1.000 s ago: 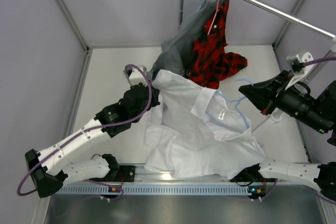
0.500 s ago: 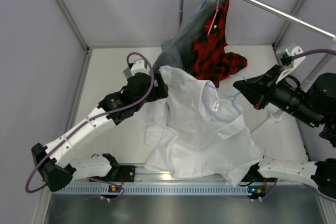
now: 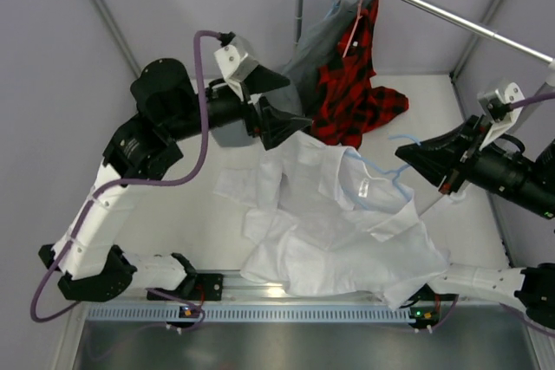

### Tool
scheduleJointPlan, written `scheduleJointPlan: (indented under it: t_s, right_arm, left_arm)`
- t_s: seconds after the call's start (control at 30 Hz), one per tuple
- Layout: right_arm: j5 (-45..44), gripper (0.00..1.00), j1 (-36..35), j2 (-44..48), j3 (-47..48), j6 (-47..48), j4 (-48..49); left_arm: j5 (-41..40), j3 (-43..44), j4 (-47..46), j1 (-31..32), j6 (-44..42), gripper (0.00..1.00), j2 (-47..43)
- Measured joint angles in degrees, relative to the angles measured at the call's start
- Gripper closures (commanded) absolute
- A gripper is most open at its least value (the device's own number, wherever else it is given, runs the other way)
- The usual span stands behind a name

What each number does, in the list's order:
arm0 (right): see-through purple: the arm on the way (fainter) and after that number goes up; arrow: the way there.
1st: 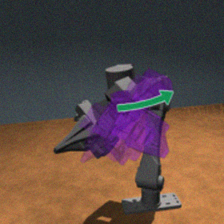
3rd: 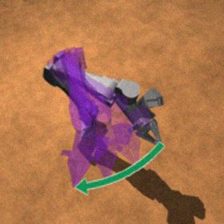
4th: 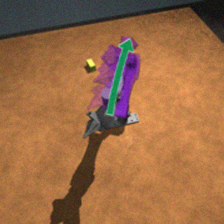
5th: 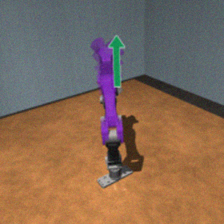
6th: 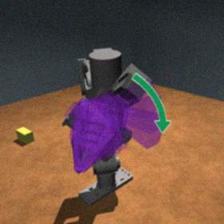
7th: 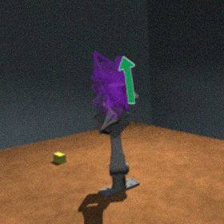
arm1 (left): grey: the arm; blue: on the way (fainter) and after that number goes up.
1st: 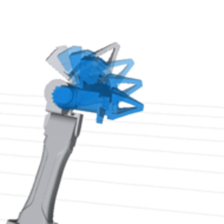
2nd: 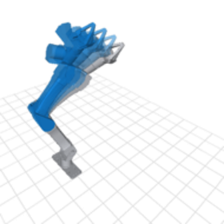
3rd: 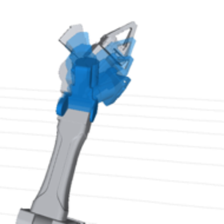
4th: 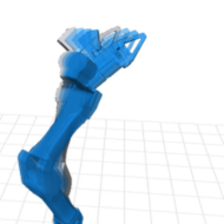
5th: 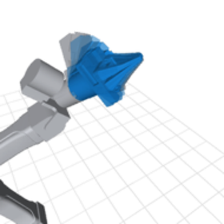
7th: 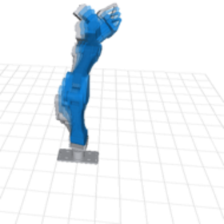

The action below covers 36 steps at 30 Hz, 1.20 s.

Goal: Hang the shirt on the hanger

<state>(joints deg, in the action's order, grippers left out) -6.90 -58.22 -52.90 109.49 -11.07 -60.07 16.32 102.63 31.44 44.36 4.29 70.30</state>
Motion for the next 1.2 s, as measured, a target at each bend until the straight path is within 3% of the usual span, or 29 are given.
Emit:
scheduleJointPlan:
  t_s: [0.13,0.2,0.47,0.67,0.93,1.07,1.1,1.2]
  right_arm:
    - [4.68,1.00,0.00,3.23,-2.05,-0.02,-2.56]
    - [6.73,1.00,0.00,4.85,-2.73,-0.04,-3.67]
    - [9.16,1.00,0.00,8.76,-4.98,-0.57,-4.37]
    - [9.77,1.00,0.00,8.50,-6.21,-0.72,-4.48]
    - [9.79,1.00,0.00,6.95,-6.32,-0.66,-4.61]
    - [10.32,1.00,0.00,5.97,-6.29,-0.50,-4.59]
    - [10.56,1.00,0.00,5.73,-6.27,-0.48,-4.59]
    - [10.88,1.00,0.00,5.25,-6.29,-0.24,-4.52]
  left_arm:
    - [18.21,12.57,0.07,0.15,-6.69,0.01,10.01]
    - [25.64,14.88,0.07,0.15,-8.13,0.02,14.43]
    - [46.69,7.72,3.82,0.26,-9.38,0.01,21.27]
    - [55.56,5.73,4.44,1.75,-9.14,0.04,21.27]
    - [58.49,2.14,4.33,4.92,-8.26,0.20,21.33]
    - [54.62,-0.31,4.66,5.44,-8.55,0.45,21.35]
    - [53.79,-0.52,4.68,5.51,-8.70,0.68,21.35]
    - [52.46,-0.66,4.63,5.99,-9.27,1.00,21.35]
